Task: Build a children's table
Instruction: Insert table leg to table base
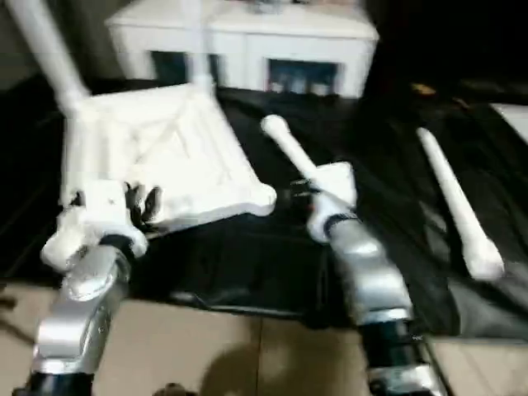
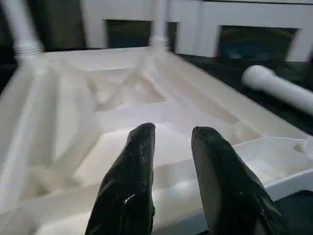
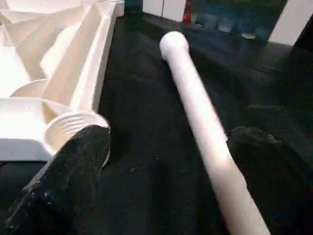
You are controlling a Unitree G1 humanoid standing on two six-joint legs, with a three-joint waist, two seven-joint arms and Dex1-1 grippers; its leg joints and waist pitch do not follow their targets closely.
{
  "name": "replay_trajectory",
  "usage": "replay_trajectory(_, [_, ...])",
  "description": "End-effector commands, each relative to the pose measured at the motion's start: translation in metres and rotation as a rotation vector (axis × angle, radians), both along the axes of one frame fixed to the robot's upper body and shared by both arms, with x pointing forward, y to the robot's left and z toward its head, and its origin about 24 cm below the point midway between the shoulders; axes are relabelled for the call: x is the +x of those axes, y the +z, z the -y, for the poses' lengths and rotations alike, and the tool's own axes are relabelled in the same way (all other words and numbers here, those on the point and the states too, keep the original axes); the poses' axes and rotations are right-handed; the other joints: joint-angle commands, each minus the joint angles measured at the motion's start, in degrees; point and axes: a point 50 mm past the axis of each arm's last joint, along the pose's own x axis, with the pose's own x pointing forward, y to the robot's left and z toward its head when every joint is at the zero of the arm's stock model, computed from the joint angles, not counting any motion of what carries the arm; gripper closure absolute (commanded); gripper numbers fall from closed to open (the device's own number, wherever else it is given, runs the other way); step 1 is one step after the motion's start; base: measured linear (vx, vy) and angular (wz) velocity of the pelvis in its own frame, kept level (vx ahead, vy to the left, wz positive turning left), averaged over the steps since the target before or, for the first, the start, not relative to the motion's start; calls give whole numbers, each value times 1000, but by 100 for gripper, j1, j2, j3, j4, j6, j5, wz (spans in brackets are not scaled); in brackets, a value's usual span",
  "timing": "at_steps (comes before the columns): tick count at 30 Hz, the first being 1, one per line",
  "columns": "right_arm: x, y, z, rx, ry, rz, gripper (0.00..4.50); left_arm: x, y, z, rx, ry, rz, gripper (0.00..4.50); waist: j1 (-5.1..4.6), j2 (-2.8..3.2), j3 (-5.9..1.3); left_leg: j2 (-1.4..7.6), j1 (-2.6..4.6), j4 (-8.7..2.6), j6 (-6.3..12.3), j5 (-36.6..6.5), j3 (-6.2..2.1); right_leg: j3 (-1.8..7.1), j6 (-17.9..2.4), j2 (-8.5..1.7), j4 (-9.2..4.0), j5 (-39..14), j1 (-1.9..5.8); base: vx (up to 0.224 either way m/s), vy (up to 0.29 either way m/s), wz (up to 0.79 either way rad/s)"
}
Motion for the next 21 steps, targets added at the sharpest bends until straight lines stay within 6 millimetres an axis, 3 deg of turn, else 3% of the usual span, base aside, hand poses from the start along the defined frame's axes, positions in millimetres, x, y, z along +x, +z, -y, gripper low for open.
replay_trajectory(1, [1, 3, -4, 33, 3, 1, 20, 1, 4, -4, 9, 28, -8, 306, -15, 273, -505, 1198, 406, -830, 770, 193, -629, 687, 434, -520, -338, -628, 61, -14, -181, 53])
replay_trajectory(2, [0, 3, -4, 47, 3, -4, 20, 2, 5, -4, 13, 26, -9, 306, -91, 167, -479, 1782, 714, -944, 1327, 1133, -826, 1246, 676, -619, 461, -259, -538, -13, -214, 39])
replay_trajectory(3, [0, 4, -5, 39, 11, -3, 20, 3, 7, -4, 16, 6, 3, 306, -6, 67, -453, 1194, 707, -630, 1587, 2429, -465, 1636, 304, -723, 375, 671, -785, -13, -214, 39])
replay_trajectory(4, [0, 4, -8, 47, 33, -1, 20, 3, 8, -3, 17, -12, 5, 306, 4, -79, -458, 743, 513, -379, 1502, 2597, -266, 1785, 209, -768, 84, 1314, -642, 0, -189, 21])
replay_trajectory(5, [-1, 5, -13, 67, 79, -4, 20, 3, 11, -3, 23, -36, 23, 306, 179, -216, -448, 120, 19, -401, 1075, 2092, 49, 1842, 32, -704, -1, 2364, -178, -32, -98, 9])
replay_trajectory(6, [-2, 4, -15, 77, 79, -16, 20, 3, 11, -3, 21, -48, 20, 306, 310, -178, -387, 144, 31, -522, 551, 894, 66, 1888, 25, -743, -141, 1738, -121, -32, -98, 9])
replay_trajectory(7, [-2, 3, -15, 80, 74, -24, 20, 3, 11, -3, 19, -56, 16, 306, 325, -195, -370, 150, 112, -616, 289, 341, 91, 1858, 50, -668, -205, 950, -85, -49, -101, 5])
replay_trajectory(8, [-2, 4, -17, 80, 81, -20, 20, 3, 11, -4, 21, -61, 14, 306, 274, -67, -360, 175, 397, -728, -358, -468, 287, 1976, 134, -372, -361, -814, -108, -56, -155, -10])
replay_trajectory(9, [-2, 4, -19, 78, 89, -17, 20, 3, 11, -4, 19, -67, 13, 306, 219, -112, -203, 129, 620, -827, -769, -1328, 423, 2027, -19, -113, -570, -2461, -129, -56, -155, -10])
replay_trajectory(10, [-2, 4, -19, 76, 92, -19, 20, 3, 11, -4, 20, -66, 11, 306, 261, -74, -171, 140, 794, -884, -902, -1629, 433, 2051, -76, -30, -622, -2953, -173, -58, -115, -40])
replay_trajectory(11, [-3, 4, -20, 74, 94, -20, 20, 3, 11, -4, 20, -66, 9, 306, 200, -63, -84, 169, 1096, -968, -959, -2134, 396, 2035, -60, 145, -717, -3498, -310, -60, -65, -64])
replay_trajectory(12, [-3, 4, -20, 71, 97, -19, 20, 3, 10, -4, 19, -69, 6, 306, 119, -80, -16, 186, 1287, -1078, -922, -2584, 312, 1925, 15, 294, -704, -3629, -360, -60, -65, -64])
replay_trajectory(13, [-2, 4, -21, 68, 100, -24, 20, 3, 9, -5, 23, -69, 0, 306, 28, -29, -24, 330, 1514, -1229, -761, -3027, 211, 1805, -4, 258, -614, -3443, -431, -18, -24, -81])
replay_trajectory(14, [-1, 4, -22, 45, 113, -18, 20, 3, 8, -6, 23, -69, -4, 306, 69, -161, -28, 248, 916, -1328, -497, -2888, 73, 1682, 48, -2, -493, -3133, 57, 70, 38, -88])
replay_trajectory(15, [-1, 5, -23, 36, 122, -14, 20, 2, 8, -6, 20, -70, -8, 306, 83, -38, -122, 77, 511, -1319, -353, -2204, 107, 1841, 338, -227, -630, -3563, 574, 70, 38, -88])
replay_trajectory(16, [-1, 5, -23, 30, 128, -10, 20, 2, 7, -6, 16, -70, -10, 306, 78, -69, -167, -28, 469, -1225, -293, -1773, 100, 1916, 440, -312, -763, -3923, 640, 85, 83, -59])
replay_trajectory(17, [0, 5, -23, 29, 128, -16, 20, 2, 7, -7, 19, -71, -12, 306, 53, -87, -247, -173, 309, -1032, -122, -880, 47, 2037, 323, -411, -858, -3996, 851, 102, 61, -27])
replay_trajectory(18, [0, 4, -24, 21, 136, -23, 20, 1, 6, -8, 20, -71, -14, 306, 69, -171, -346, -279, 173, -839, 59, -166, -27, 2173, 10, -408, -861, -3423, 1041, 102, 61, -27])
replay_trajectory(19, [1, 4, -23, 13, 142, -28, 20, 0, 5, -8, 21, -72, -16, 306, 62, -157, -349, -262, 163, -829, 144, 28, -69, 2181, -213, -398, -857, -3107, 1028, 118, 50, -8])
replay_trajectory(20, [1, 4, -24, 6, 154, -33, 20, 0, 5, -9, 24, -71, -19, 306, -6, -58, -275, -140, 244, -985, 195, 112, -105, 2017, -596, -296, -889, -2895, 847, 127, 60, 3])
replay_trajectory(21, [1, 4, -24, 7, 177, -34, 20, -1, 4, -10, 25, -69, -21, 306, -103, 4, -217, 35, 398, -1220, 163, -124, -195, 1772, -731, -120, -788, -2566, 670, 127, 60, 3])
